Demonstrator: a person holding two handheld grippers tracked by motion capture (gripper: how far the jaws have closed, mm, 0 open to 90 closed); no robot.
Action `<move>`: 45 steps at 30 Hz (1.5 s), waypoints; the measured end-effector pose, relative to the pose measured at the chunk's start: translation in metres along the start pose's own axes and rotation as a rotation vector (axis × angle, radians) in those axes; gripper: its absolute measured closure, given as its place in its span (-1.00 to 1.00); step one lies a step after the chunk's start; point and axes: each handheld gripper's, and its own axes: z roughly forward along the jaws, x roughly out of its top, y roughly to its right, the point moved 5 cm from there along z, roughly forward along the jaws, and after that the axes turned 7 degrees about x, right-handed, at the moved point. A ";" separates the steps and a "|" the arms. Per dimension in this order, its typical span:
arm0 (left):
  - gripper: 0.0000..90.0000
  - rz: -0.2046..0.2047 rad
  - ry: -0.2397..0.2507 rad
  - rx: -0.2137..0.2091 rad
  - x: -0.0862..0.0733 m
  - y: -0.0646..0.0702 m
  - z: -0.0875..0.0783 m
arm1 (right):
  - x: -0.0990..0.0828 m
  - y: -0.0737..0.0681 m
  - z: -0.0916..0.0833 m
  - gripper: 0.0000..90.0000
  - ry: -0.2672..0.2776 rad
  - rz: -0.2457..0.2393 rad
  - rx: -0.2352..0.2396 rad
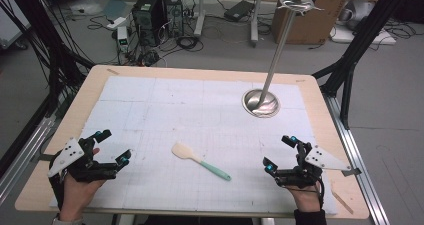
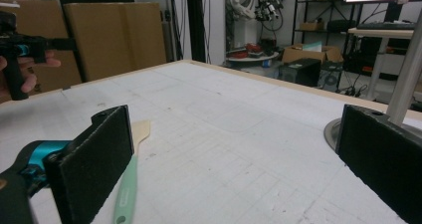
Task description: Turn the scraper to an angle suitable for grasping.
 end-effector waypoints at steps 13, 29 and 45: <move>-0.96 0.001 -0.014 0.009 -0.001 -0.002 0.000 | 0.001 -0.007 0.011 -0.99 -0.034 -0.015 0.042; -0.96 -0.007 -0.013 0.013 0.000 -0.003 -0.002 | -0.006 -0.040 0.064 -0.98 -0.184 -0.033 0.189; -0.96 -0.013 -0.014 0.015 0.000 -0.004 -0.002 | -0.025 -0.064 0.108 0.15 -0.379 -0.049 0.300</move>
